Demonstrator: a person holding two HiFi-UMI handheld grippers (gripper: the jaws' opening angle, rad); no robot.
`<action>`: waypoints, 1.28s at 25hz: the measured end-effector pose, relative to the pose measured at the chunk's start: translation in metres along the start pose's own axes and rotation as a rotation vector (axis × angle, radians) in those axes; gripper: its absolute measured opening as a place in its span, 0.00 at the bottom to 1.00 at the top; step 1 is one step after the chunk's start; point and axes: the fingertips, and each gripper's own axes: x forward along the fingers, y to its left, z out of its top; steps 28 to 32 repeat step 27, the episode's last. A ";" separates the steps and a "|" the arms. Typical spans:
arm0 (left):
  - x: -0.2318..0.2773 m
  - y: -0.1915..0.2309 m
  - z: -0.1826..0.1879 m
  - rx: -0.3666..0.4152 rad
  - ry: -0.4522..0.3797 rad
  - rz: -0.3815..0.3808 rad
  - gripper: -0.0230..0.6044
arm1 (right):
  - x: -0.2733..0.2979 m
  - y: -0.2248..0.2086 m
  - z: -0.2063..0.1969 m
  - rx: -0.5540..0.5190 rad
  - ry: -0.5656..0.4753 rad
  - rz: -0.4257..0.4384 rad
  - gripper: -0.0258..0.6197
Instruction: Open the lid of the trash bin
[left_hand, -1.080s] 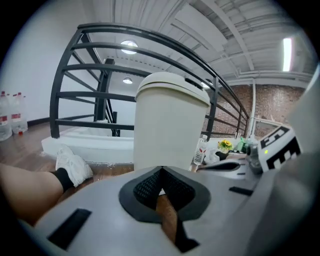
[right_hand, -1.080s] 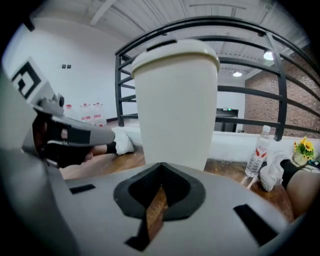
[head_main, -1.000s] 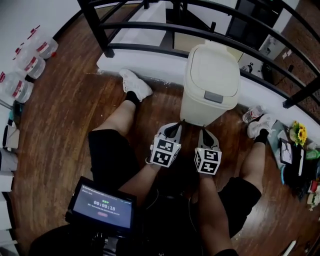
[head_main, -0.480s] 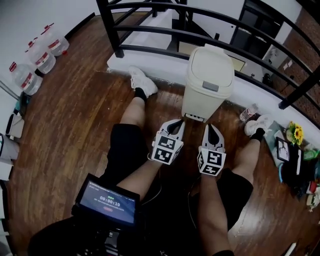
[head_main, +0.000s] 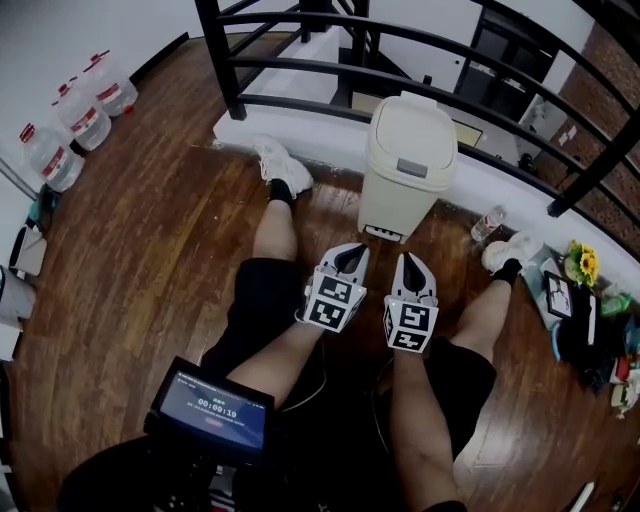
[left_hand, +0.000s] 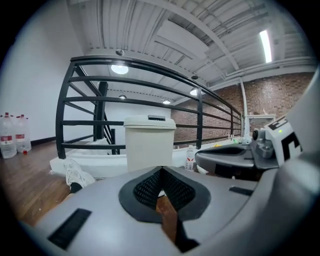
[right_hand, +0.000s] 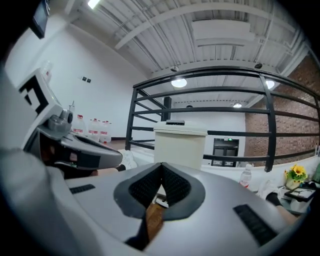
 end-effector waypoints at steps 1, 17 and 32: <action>0.000 0.000 0.001 0.011 -0.002 0.002 0.03 | 0.001 -0.001 0.000 -0.006 0.003 -0.004 0.05; 0.001 0.012 -0.003 -0.007 0.002 0.018 0.03 | 0.008 -0.004 -0.005 -0.002 0.008 -0.035 0.05; 0.008 0.018 -0.005 -0.018 0.004 0.021 0.03 | 0.014 -0.009 -0.007 0.012 0.005 -0.054 0.05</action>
